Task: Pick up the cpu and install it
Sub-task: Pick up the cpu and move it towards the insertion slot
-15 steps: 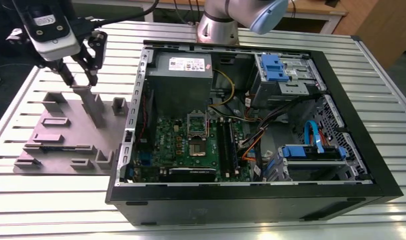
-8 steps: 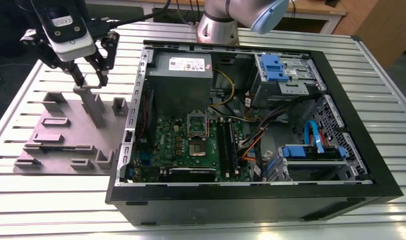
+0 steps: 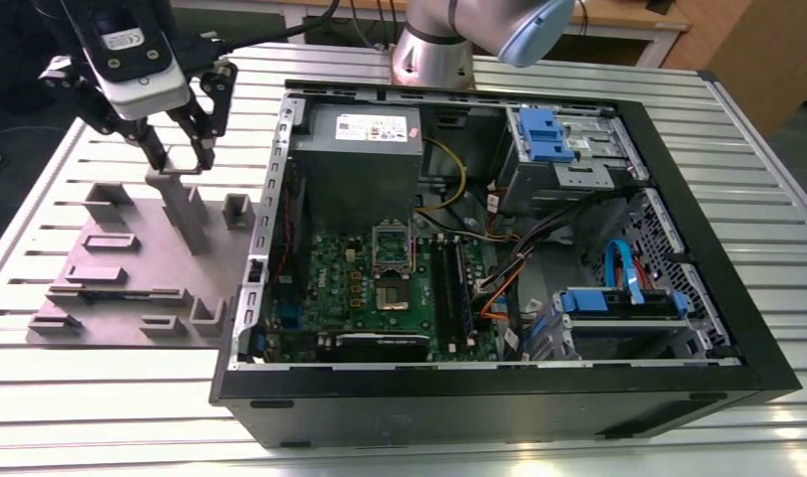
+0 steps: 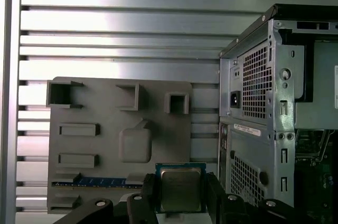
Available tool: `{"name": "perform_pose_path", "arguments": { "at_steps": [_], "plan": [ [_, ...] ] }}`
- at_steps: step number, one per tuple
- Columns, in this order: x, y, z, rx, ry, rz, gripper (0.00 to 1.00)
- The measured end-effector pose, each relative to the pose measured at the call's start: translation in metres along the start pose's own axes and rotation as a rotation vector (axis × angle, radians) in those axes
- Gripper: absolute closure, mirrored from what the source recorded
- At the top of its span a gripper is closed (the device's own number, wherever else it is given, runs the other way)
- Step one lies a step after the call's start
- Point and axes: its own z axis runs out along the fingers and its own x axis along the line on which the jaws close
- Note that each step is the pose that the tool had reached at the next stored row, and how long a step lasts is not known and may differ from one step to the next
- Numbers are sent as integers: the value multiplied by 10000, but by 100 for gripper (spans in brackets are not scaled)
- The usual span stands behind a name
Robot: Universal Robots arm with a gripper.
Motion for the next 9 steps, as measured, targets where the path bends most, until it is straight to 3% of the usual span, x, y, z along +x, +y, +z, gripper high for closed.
{"name": "perform_pose_path", "arguments": {
  "at_steps": [5, 9],
  "plan": [
    [-21, 0, -1, 2, 2, 1, 53],
    [-100, 0, 2, 2, 1, 22, 53]
  ]
}}
